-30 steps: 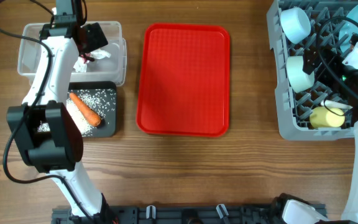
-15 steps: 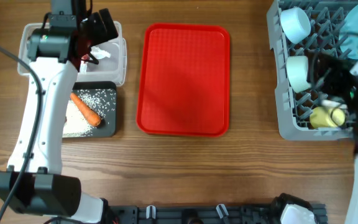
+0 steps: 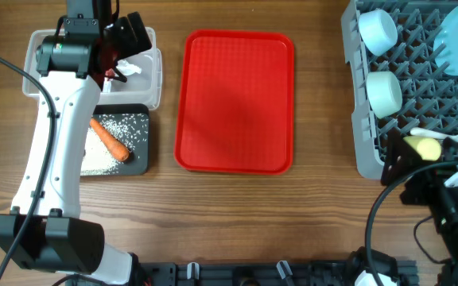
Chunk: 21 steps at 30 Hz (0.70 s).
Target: Sort waste into correct bins and load items into the dishwasher rack
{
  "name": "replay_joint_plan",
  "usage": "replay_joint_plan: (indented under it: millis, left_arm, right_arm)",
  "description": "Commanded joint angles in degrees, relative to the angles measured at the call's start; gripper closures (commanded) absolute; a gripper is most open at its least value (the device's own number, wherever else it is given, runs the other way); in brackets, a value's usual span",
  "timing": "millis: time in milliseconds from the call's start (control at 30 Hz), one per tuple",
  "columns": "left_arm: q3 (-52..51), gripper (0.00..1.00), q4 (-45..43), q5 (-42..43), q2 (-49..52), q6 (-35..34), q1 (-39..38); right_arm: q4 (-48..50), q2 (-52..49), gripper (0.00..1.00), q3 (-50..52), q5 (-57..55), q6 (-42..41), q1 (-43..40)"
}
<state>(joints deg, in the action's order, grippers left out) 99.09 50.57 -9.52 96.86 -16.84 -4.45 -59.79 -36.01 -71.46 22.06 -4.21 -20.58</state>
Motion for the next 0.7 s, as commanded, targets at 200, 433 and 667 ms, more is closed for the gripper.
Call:
replay_joint_plan:
  millis: [200, 433, 667]
  left_arm:
    - [-0.1, 0.00, -0.1, 0.3, 0.4, 0.1, 0.1]
    - [-0.1, 0.00, -0.1, 0.3, 0.4, 0.1, 0.1]
    - [-0.1, 0.00, -0.1, 0.3, 0.4, 0.1, 0.1]
  right_arm:
    - [2.4, 0.1, 0.00, 0.3, 4.0, 2.0, -0.1]
    - [19.1, 2.1, 0.00, 11.5, 6.8, -1.0, 1.1]
    - [41.5, 14.3, 0.00, 37.4, -9.4, -4.8, 14.7]
